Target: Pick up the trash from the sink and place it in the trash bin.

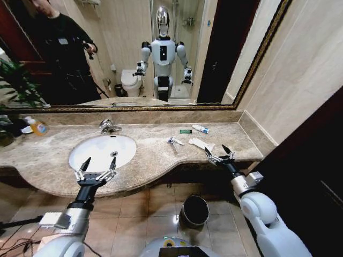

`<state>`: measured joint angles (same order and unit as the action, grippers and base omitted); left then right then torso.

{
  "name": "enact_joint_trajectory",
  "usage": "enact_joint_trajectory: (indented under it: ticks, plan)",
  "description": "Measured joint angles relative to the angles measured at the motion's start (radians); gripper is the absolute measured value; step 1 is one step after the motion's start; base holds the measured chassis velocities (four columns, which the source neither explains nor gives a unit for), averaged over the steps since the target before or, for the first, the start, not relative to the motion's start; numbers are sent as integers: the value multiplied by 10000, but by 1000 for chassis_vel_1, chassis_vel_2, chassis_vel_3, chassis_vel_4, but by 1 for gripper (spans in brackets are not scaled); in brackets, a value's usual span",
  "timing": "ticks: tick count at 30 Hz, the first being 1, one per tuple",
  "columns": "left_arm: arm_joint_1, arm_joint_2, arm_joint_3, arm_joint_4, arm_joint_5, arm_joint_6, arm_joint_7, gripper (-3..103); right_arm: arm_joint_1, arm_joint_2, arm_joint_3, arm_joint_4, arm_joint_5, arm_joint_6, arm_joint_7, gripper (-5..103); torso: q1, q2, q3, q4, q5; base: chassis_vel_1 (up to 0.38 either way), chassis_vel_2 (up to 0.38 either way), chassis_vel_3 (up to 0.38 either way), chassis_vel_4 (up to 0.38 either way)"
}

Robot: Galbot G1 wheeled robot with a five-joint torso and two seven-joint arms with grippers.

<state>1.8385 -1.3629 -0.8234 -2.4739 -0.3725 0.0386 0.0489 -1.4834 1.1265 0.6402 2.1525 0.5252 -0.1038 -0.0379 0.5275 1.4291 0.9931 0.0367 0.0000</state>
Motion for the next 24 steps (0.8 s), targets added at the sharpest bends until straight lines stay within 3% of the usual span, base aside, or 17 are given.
enact_joint_trajectory:
  ticks: [15,24]
  plan:
    - [0,0,0,0,0,0,0,100,888,398,-530,-247,-193,-297,97,100,0,0,0,1,0,0,0,0,0]
    - [0,0,0,0,0,0,0,100,1450,-650,-748,-572,136,-655,-143,100,0,0,0,0,0,0,0,0,0]
